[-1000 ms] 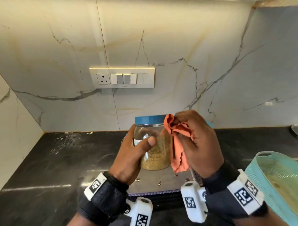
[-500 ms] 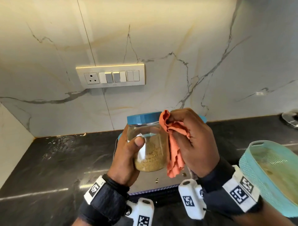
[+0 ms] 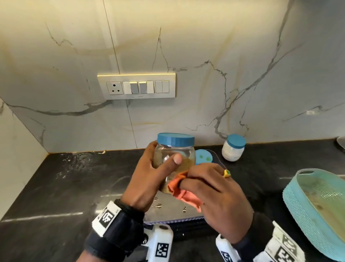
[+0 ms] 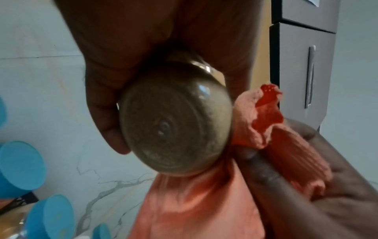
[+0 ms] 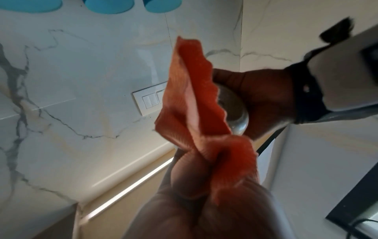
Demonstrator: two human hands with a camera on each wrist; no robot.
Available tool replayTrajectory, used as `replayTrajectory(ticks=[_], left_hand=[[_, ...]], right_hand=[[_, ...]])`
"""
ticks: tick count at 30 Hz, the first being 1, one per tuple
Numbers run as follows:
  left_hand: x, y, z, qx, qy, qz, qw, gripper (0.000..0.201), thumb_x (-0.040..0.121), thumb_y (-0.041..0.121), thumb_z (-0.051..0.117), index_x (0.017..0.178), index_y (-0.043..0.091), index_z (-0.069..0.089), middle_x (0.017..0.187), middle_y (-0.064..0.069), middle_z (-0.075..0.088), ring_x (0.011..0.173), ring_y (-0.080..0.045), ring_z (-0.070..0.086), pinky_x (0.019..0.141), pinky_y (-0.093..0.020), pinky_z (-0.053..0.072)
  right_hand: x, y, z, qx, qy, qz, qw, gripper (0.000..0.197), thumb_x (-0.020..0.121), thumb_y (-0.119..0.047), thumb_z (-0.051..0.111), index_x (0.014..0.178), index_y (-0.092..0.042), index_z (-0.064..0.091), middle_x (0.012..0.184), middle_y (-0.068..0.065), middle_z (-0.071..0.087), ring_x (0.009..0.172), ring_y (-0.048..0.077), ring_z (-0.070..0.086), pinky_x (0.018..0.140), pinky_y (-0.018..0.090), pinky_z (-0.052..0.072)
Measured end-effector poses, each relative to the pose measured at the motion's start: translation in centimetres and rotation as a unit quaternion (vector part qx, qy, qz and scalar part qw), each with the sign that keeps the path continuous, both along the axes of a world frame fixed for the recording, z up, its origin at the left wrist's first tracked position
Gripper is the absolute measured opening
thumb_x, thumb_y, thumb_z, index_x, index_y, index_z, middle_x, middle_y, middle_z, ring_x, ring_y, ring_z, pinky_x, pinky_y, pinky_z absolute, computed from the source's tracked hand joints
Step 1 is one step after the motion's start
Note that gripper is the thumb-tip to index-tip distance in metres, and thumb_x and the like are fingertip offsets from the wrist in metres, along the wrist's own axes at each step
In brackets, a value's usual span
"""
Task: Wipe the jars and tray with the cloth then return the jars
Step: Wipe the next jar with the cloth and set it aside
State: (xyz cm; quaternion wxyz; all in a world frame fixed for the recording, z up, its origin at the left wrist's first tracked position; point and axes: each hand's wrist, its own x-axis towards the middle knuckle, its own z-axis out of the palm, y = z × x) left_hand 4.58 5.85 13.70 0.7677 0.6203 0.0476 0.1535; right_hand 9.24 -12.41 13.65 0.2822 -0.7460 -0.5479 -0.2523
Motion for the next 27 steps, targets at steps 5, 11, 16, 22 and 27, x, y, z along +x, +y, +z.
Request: replayTrajectory(ticks=[5,11,16,22,27], left_hand=[[-0.3,-0.6,-0.7,0.009,0.001,0.015,1.0,0.061,0.08,0.044,0.072,0.13,0.012,0.058,0.124,-0.013,0.07,0.117,-0.035,0.066,0.104,-0.062,0.047],[0.1,-0.5,0.5,-0.107,-0.036,0.067,0.991,0.072,0.07,0.053,0.083,0.116,0.002,0.061,0.116,-0.028,0.066,0.103,-0.04,0.063,0.094,-0.059,0.047],[0.0,-0.8,0.7,-0.161,-0.034,0.062,0.984,0.094,0.069,0.057,0.083,0.13,-0.007,0.05,0.13,-0.045,0.049,0.115,-0.057,0.056,0.102,-0.07,0.04],[0.1,-1.9,1.3,-0.117,-0.05,0.031,0.991,0.087,0.074,0.053,0.08,0.131,-0.007,0.053,0.128,-0.037,0.059,0.119,-0.057,0.054,0.1,-0.079,0.037],[0.2,-0.7,2.0,-0.166,-0.063,0.051,0.983,0.104,0.061,0.063,0.085,0.131,-0.006,0.05,0.124,-0.034,0.06,0.107,-0.046,0.062,0.09,-0.056,0.053]], right_hand=[[3.0,0.5,2.7,0.103,0.07,-0.034,0.992,0.03,0.085,-0.003,0.06,0.108,-0.021,0.063,0.105,0.0,0.06,0.095,0.011,0.058,0.082,0.022,0.05],[1.1,0.6,2.3,0.059,0.039,0.022,0.997,0.022,0.088,-0.013,0.053,0.104,-0.017,0.067,0.108,0.0,0.064,0.096,0.015,0.061,0.085,0.026,0.051],[0.5,-0.1,0.8,0.031,0.008,0.054,0.998,0.016,0.103,-0.027,0.044,0.11,-0.022,0.058,0.112,-0.004,0.056,0.096,0.011,0.057,0.088,0.024,0.051],[4.5,0.9,5.2,0.148,0.114,0.016,0.982,0.019,0.089,-0.009,0.056,0.1,-0.005,0.071,0.099,0.006,0.065,0.091,0.017,0.062,0.08,0.029,0.053],[2.1,0.4,2.7,0.099,0.135,0.06,0.984,0.02,0.086,-0.007,0.058,0.1,-0.016,0.069,0.105,-0.002,0.062,0.096,0.014,0.062,0.082,0.035,0.053]])
